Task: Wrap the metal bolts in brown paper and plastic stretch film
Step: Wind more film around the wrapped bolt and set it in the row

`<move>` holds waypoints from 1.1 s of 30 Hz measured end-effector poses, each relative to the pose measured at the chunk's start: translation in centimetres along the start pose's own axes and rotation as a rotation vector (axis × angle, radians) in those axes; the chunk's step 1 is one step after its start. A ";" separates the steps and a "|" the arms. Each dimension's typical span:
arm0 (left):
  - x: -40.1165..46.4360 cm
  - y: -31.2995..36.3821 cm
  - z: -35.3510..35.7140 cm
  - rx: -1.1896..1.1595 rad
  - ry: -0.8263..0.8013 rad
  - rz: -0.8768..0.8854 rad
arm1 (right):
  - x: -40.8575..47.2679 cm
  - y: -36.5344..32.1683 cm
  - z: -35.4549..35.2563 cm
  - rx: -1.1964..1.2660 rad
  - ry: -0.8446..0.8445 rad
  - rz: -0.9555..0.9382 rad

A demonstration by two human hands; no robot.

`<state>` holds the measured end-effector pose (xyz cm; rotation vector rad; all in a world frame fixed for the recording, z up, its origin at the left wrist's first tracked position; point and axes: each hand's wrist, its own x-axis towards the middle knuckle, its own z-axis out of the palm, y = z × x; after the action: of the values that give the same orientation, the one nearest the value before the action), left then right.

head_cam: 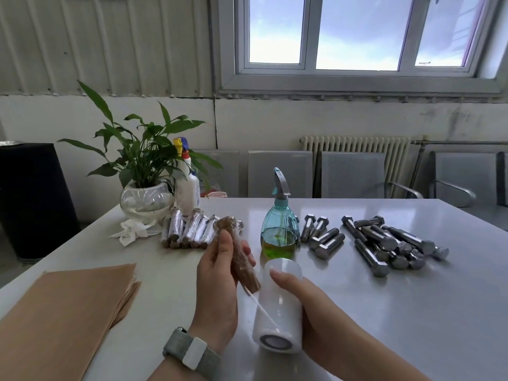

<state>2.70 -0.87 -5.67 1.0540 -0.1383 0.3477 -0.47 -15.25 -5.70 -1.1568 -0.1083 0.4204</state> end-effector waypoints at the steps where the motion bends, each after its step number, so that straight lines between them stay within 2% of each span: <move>1: -0.1 0.0 0.0 0.012 -0.009 -0.009 | -0.1 0.1 0.0 0.016 -0.017 0.049; 4: -0.3 -0.2 0.1 0.072 -0.039 -0.052 | -0.2 0.3 0.3 0.031 -0.086 0.169; 8: -0.2 0.1 0.1 0.144 -0.056 -0.057 | -0.1 0.0 -0.2 -0.081 -0.107 0.114; 16: -0.3 -0.1 0.2 0.277 -0.121 -0.155 | 0.0 -1.3 -0.9 -0.273 0.078 -0.027; 19: -0.4 -0.3 0.4 0.298 -0.148 -0.233 | 0.3 -2.2 -1.8 -0.222 0.110 0.082; 21: -0.6 -0.6 0.5 0.378 -0.184 -0.265 | 0.3 -2.7 -2.3 -0.190 0.060 0.212; 24: -0.9 -0.6 0.7 0.433 -0.208 -0.255 | 0.4 -3.2 -3.2 -0.183 0.001 0.275; 28: -1.0 -0.9 0.6 0.545 -0.270 -0.188 | 0.4 -3.6 -4.1 -0.320 0.022 0.188; 33: -1.1 -1.4 0.9 0.481 -0.370 -0.203 | 0.7 -3.7 -4.7 -0.367 0.029 0.173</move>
<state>2.21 -2.50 -6.66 1.5903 -0.2852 -0.0073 2.56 -20.30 -4.35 -1.5397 -0.0608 0.5517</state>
